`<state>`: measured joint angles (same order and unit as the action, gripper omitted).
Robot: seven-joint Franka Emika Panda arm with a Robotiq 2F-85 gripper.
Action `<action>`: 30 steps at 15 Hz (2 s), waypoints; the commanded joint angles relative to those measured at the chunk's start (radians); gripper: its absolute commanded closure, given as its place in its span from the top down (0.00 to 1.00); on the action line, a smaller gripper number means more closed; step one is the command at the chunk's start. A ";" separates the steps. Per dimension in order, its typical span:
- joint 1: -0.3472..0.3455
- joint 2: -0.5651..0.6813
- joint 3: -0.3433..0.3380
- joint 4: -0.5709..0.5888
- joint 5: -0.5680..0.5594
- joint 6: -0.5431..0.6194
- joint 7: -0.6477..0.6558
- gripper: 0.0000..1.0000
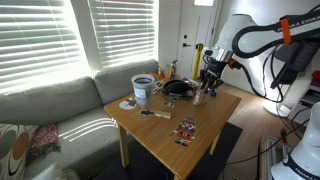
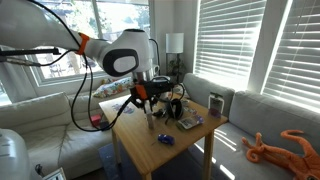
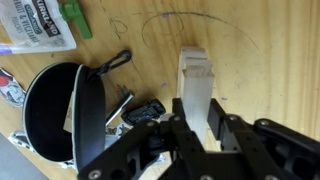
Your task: Pick up the wooden block on the left side of the table and put it on top of the wooden blocks stack on the right
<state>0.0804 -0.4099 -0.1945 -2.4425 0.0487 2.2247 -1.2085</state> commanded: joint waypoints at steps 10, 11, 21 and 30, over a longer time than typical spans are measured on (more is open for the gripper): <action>-0.020 0.003 0.023 0.013 -0.010 -0.026 0.030 0.07; -0.021 0.003 0.024 0.013 -0.011 -0.027 0.033 0.07; -0.027 0.007 0.025 0.013 -0.018 -0.028 0.053 0.61; 0.012 -0.136 0.054 0.013 0.009 -0.027 0.021 1.00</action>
<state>0.0782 -0.4400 -0.1675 -2.4261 0.0491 2.2176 -1.1745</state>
